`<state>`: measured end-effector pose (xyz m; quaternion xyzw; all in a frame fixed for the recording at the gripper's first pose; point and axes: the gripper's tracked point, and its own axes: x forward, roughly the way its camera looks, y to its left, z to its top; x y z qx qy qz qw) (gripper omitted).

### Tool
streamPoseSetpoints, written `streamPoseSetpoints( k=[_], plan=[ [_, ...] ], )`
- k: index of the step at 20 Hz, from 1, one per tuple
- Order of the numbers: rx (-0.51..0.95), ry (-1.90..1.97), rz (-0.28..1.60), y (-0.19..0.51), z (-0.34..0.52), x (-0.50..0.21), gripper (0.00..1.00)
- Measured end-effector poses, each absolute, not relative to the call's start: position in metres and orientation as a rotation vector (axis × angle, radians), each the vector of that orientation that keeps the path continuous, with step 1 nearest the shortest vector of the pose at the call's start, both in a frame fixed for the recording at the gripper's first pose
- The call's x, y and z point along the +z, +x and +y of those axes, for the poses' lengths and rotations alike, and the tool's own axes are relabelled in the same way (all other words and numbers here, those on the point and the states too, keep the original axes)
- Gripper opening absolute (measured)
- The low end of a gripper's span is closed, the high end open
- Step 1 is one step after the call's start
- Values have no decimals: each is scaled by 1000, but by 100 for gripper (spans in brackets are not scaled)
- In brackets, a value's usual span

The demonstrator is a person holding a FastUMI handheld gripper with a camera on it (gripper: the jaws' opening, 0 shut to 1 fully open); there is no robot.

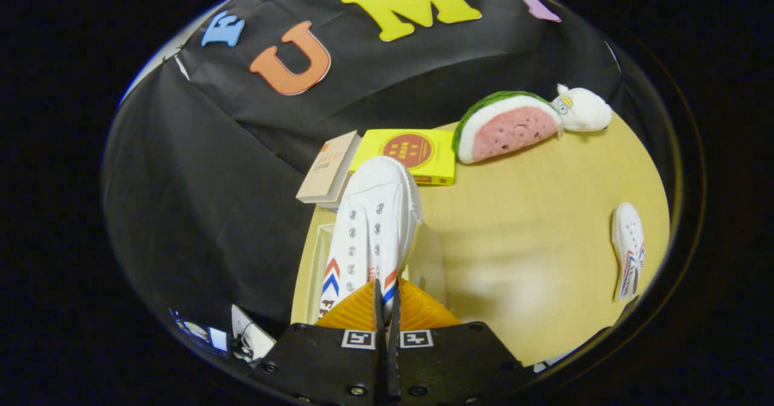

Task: Open the storage box then place both shoes into the box .Put the left shoe in first, then the right shoe, with the right side of both shoes facing outward in a uniform manner.

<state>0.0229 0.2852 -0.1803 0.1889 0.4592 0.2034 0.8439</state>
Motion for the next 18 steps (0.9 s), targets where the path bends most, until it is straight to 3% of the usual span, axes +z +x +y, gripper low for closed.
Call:
streamPoseSetpoints(
  k=[7,18],
  plan=[
    [468,353,1019,9,364,-215,0],
    [452,305,1072,2,397,-259,0]
  ],
)
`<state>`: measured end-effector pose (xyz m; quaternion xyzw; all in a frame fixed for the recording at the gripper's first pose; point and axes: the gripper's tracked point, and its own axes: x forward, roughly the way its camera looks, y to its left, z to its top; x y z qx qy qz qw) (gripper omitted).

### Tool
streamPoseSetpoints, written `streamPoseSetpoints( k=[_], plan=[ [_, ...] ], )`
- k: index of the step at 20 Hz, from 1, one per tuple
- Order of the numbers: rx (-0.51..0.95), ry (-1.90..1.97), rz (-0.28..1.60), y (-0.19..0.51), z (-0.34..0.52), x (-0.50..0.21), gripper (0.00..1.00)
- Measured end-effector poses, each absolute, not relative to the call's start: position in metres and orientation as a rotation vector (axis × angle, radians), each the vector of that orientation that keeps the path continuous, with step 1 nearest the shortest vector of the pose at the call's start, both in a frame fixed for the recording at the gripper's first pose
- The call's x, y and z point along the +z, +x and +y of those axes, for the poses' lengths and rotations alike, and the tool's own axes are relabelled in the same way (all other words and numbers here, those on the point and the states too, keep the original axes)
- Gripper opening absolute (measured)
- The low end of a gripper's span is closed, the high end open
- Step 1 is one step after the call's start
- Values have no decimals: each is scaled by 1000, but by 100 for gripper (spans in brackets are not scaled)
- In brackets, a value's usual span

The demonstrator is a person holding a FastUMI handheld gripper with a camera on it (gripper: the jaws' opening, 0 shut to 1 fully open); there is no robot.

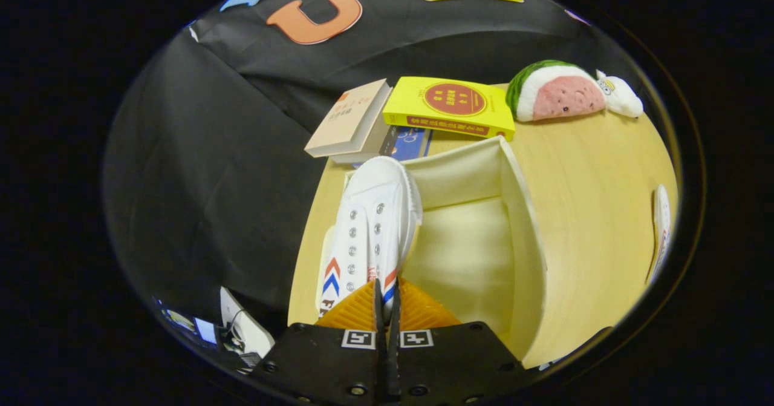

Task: Open the storage box then place both shoes into the box .Put the left shoe in first, then the right shoe, with the right side of both shoes facing outward in a uniform manner.

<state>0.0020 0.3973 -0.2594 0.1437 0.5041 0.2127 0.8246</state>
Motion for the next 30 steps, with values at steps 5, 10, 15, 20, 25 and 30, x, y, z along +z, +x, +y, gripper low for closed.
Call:
streamPoseSetpoints(
  k=[5,10,15,20,25,30],
  plan=[
    [446,294,1078,3,396,-264,0],
    [439,306,1089,3,400,-276,0],
    [437,274,1078,2,404,-283,6],
    [412,257,1135,1,403,-312,48],
    [436,222,1037,1,395,-286,94],
    [444,134,876,1,364,-243,94]
  ],
)
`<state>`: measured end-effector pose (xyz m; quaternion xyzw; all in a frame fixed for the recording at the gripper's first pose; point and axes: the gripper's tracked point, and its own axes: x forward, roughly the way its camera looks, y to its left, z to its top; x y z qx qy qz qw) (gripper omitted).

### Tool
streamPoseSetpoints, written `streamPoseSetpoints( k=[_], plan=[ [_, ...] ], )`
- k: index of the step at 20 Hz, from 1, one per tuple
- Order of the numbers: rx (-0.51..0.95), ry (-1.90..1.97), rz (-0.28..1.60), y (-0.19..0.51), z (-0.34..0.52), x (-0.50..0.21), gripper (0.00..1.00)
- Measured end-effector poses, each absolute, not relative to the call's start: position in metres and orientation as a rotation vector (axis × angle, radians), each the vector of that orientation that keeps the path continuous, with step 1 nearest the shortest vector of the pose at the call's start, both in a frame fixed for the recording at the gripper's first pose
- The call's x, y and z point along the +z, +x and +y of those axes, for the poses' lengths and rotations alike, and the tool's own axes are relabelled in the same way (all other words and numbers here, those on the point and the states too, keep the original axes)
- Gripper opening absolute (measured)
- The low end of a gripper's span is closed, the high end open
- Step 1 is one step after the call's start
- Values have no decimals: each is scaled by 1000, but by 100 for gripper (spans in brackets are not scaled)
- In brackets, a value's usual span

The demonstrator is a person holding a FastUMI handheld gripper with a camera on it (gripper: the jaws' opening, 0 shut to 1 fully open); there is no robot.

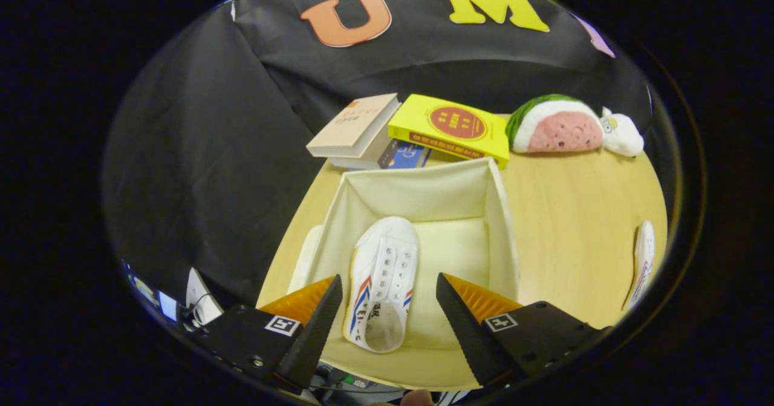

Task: Open the storage box then place both shoes into the box .Put the left shoe in first, then the right shoe, with the right side of both shoes facing outward in a uniform manner.

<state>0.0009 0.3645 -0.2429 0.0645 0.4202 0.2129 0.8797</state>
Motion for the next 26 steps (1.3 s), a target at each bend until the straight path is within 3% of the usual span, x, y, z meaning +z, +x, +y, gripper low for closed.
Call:
streamPoseSetpoints(
  k=[6,12,20,26],
  plan=[
    [416,91,693,-3,282,-191,94],
    [289,148,607,1,150,-174,94],
    [78,121,636,-8,-52,-220,94],
    [-7,115,704,-16,-143,-278,94]
  ],
)
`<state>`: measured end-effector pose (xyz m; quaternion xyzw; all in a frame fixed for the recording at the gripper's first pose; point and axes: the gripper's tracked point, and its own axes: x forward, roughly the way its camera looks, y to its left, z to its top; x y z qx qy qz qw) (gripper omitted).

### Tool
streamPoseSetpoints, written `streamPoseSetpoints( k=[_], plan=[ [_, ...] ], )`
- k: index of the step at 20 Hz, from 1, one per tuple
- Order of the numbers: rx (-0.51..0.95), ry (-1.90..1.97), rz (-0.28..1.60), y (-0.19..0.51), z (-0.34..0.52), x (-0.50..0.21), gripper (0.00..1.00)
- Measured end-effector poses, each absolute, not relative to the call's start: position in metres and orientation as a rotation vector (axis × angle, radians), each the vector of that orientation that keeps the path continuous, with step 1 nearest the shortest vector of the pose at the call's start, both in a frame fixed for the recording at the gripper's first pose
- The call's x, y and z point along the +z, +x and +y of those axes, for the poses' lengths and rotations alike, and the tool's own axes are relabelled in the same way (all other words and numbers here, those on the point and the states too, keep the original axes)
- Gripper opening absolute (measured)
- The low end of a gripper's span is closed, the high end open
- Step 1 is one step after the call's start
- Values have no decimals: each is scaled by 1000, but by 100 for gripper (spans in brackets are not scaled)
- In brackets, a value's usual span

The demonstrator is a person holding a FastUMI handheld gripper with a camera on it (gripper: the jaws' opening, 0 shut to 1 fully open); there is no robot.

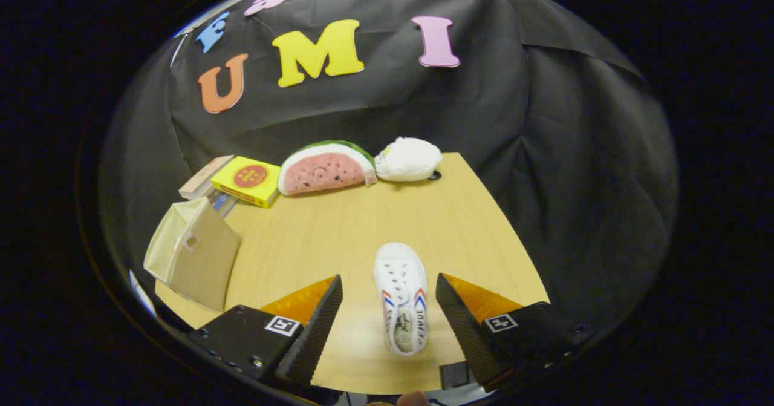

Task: Open the storage box then place both shoes into the box .Put the left shoe in first, then the right shoe, with the right side of both shoes facing outward in a uniform manner.

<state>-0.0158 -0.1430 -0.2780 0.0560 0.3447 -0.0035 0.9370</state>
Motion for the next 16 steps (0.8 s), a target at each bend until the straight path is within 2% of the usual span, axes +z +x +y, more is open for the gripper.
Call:
streamPoseSetpoints(
  k=[7,15,16],
  plan=[
    [51,105,934,-7,-180,-375,95],
    [83,153,1051,26,-178,-414,94],
    [95,182,1078,27,-172,-416,84]
  ],
)
